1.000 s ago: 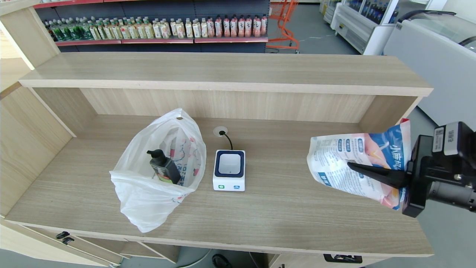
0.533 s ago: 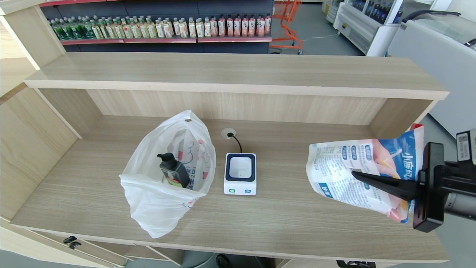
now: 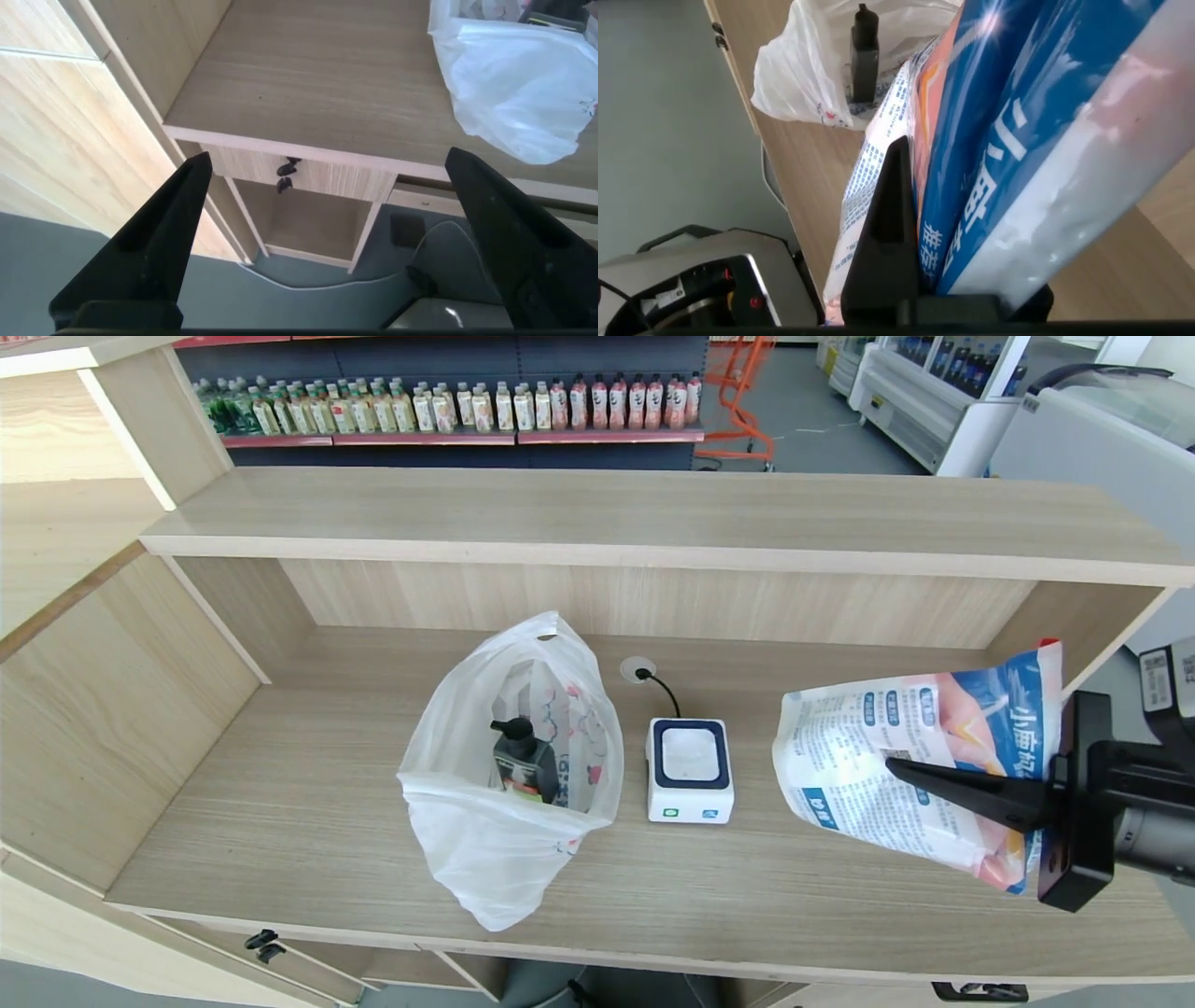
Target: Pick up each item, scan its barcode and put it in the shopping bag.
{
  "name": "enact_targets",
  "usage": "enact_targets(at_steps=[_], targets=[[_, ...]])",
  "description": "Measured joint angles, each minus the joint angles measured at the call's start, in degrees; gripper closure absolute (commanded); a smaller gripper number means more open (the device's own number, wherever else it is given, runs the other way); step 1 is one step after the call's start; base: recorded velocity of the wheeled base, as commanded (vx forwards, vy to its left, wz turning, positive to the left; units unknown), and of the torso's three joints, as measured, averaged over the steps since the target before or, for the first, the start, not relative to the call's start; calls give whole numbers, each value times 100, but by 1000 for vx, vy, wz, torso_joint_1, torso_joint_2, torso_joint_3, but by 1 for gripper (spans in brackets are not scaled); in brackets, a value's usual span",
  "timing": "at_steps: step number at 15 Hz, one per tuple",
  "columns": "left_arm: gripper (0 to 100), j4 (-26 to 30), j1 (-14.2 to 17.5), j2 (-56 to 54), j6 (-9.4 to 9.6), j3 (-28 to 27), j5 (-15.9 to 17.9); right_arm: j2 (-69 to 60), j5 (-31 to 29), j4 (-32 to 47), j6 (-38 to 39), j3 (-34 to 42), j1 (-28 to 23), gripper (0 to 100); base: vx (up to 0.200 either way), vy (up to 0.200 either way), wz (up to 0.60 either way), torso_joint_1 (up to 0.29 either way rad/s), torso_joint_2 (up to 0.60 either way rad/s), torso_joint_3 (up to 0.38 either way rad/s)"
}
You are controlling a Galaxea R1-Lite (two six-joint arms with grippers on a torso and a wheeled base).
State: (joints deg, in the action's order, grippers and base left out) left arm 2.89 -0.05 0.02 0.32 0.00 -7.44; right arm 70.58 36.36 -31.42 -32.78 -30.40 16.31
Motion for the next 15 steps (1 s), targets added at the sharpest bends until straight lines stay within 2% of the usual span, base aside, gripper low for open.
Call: enact_targets(at_steps=[4, 7, 10, 15], targets=[[0, 0, 0, 0, 11, 0, 0, 168, 9, -13, 90, -27, -91, 100, 0, 0, 0, 0, 0, 0], [0, 0, -2, 0, 11, 0, -2, 358, 11, -6, 267, -143, -140, 100, 200, 0, 0, -7, -1, -1], [0, 0, -5, 0, 4, 0, -2, 678, 23, -15, 601, -400, -165, 100, 0, 0, 0, 0, 0, 0], [0, 0, -2, 0, 4, 0, -2, 1536, 9, -11, 568, -997, -258, 100, 0, 0, 0, 0, 0, 0]])
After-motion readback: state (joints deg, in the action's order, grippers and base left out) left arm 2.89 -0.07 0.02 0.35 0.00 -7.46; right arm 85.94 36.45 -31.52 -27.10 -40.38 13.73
